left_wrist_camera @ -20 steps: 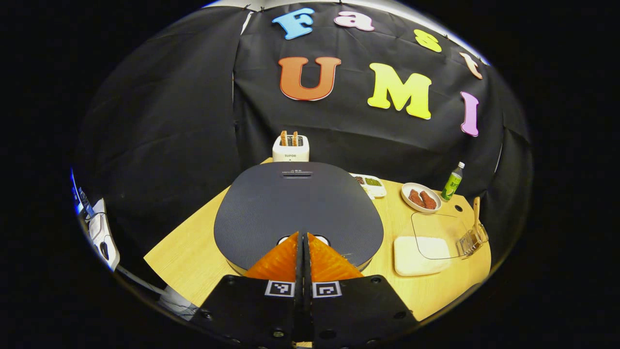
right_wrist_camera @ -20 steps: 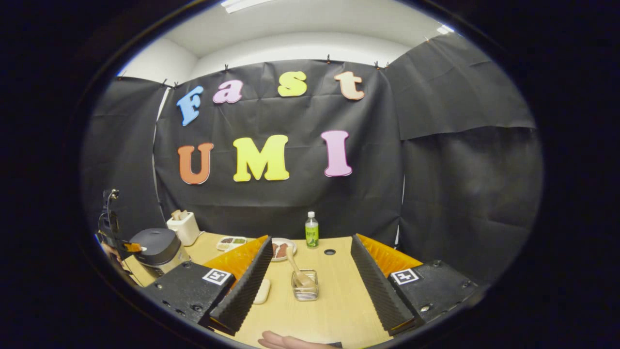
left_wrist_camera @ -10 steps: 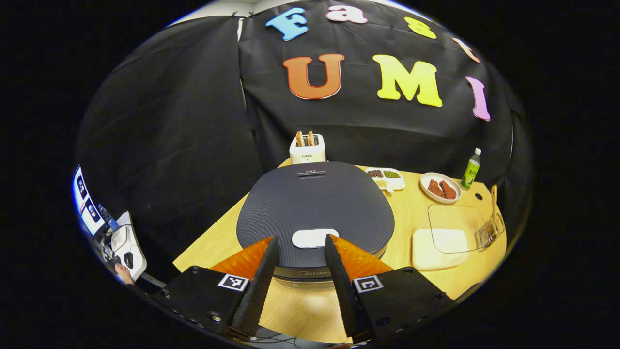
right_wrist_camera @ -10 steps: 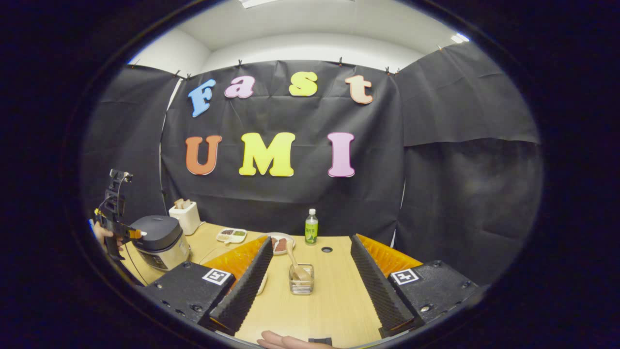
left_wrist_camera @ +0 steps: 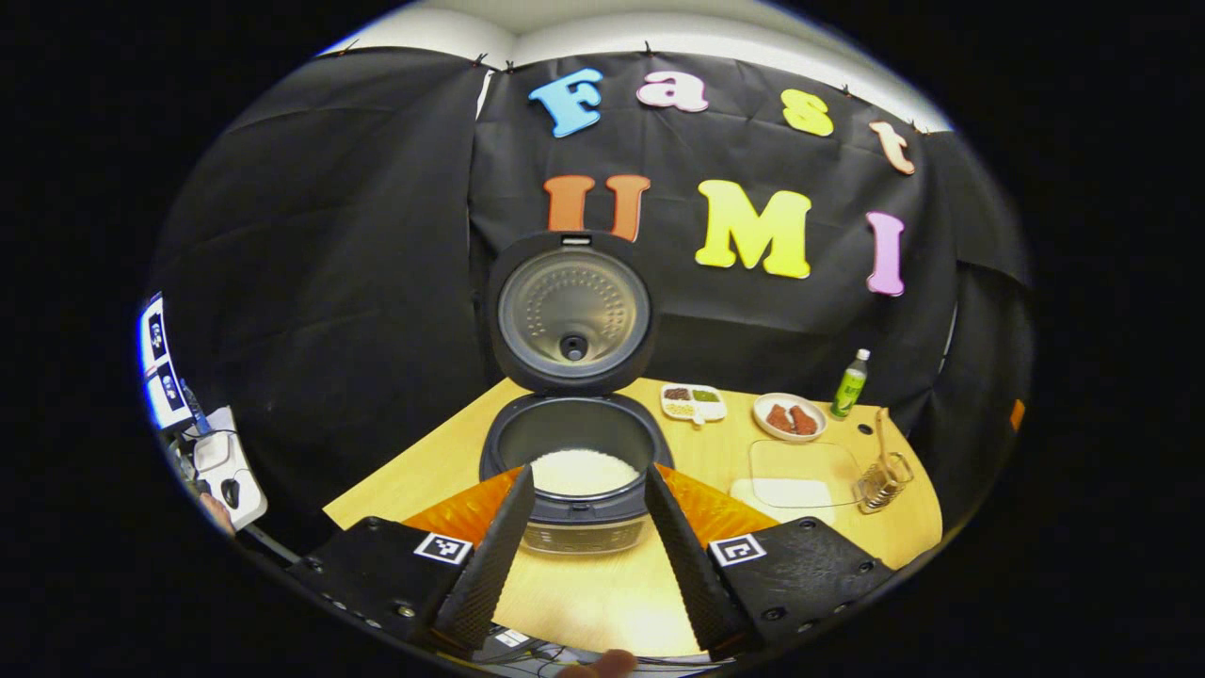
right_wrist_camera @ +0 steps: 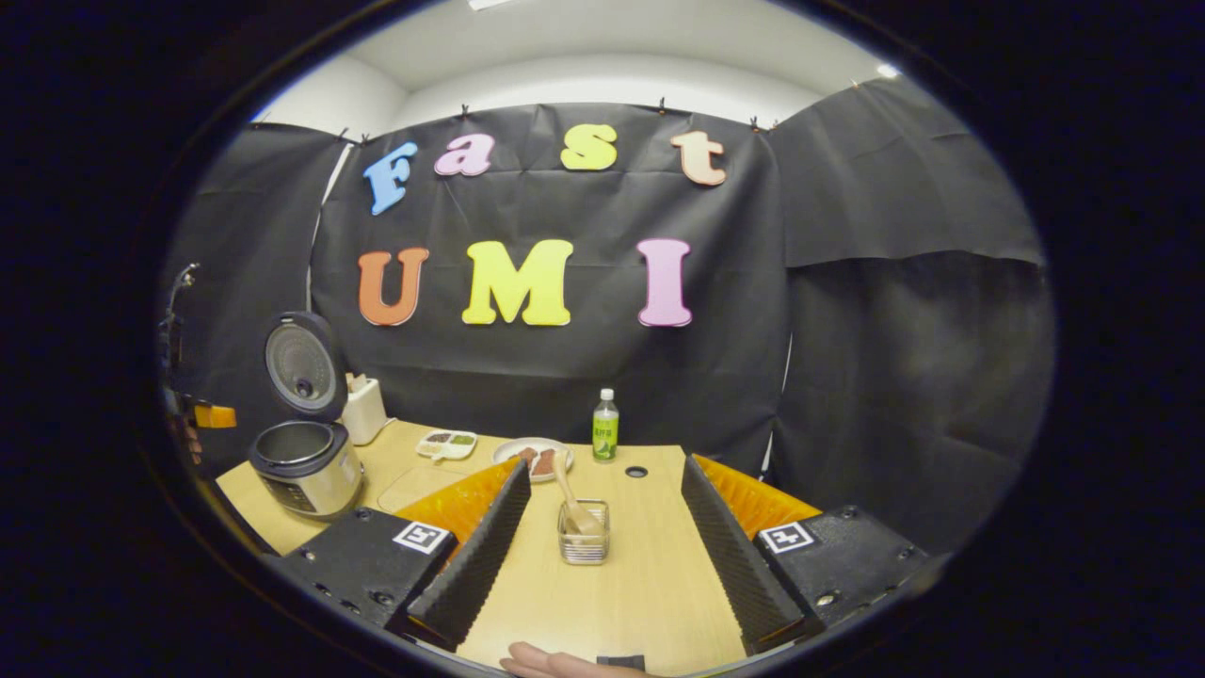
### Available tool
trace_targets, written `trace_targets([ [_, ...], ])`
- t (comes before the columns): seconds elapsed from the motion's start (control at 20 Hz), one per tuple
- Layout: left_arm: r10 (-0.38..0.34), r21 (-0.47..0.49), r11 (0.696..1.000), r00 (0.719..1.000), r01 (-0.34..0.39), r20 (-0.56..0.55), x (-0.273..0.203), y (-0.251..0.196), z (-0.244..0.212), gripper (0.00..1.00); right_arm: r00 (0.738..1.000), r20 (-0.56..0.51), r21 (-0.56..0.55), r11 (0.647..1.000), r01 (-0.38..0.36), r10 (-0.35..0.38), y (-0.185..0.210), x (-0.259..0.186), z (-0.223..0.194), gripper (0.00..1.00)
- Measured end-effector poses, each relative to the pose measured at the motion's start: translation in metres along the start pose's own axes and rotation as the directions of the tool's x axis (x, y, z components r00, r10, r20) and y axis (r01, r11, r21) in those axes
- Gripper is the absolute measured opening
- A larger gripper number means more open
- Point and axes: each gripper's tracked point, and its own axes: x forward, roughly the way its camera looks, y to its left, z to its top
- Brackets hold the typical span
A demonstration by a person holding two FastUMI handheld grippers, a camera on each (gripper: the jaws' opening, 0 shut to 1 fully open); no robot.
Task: Close the left gripper, press the button to open the rice cooker; take a wooden spoon from the chopstick holder with the right hand, scoop a spoonful of rice and pour it into the rice cooker, then put the wooden spoon back into the chopstick holder.
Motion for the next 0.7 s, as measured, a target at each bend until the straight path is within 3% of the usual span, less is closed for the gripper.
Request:
trace_targets([
  [0.2,-0.017,0.035,0.999,0.988,0.012,0.154,-0.034,-0.003,0.008,0.95,1.000,-0.014,0.028,1.000,0.003,-0.002,-0.002,0.027,-0.014,1.00],
  [0.45,0.045,0.042,0.997,0.963,-0.058,0.266,-0.077,0.008,0.008,0.95,0.998,-0.058,0.060,0.998,-0.011,0.014,0.003,0.072,-0.039,1.00],
  [0.7,-0.003,-0.042,0.999,0.959,0.015,0.285,-0.110,0.002,-0.011,0.94,0.996,-0.081,0.045,0.998,-0.045,0.048,0.018,0.135,-0.054,1.00],
])
